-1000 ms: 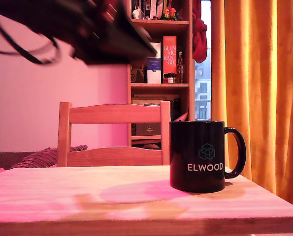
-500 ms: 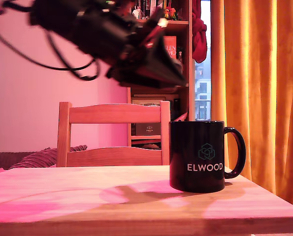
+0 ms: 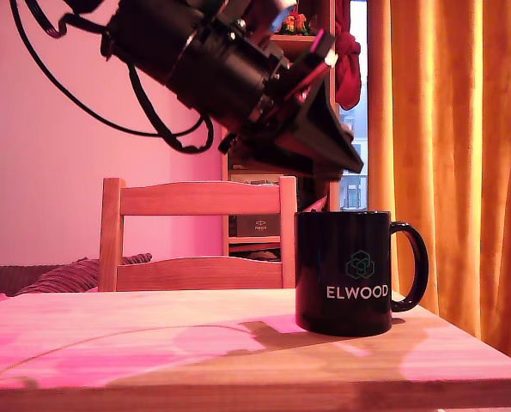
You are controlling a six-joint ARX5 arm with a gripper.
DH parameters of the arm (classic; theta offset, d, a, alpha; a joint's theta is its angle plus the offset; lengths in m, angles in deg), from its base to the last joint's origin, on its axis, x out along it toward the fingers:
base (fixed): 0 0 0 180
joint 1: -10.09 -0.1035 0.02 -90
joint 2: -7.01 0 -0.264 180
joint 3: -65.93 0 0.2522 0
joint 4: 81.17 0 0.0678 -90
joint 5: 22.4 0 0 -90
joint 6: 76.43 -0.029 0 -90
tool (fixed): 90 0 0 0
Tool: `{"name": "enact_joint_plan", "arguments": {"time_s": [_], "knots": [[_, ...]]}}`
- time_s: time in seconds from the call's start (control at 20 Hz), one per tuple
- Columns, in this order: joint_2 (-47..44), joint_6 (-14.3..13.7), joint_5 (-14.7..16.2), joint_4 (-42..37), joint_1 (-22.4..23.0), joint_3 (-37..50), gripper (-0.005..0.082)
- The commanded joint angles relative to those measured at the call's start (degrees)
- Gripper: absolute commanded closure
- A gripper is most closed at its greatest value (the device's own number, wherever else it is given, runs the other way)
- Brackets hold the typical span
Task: Pick up the coffee capsules on the table and drop them inside the coffee cup
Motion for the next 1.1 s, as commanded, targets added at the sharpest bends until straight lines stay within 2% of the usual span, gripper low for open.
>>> {"name": "enact_joint_plan", "arguments": {"time_s": [0.0, 1.05], "knots": [[-0.90, -1.42, 0.07, -0.92, 0.33, -0.79, 0.0642], [-0.90, -1.51, 0.28, 1.31, 0.52, -0.79, 0.0642]]}}
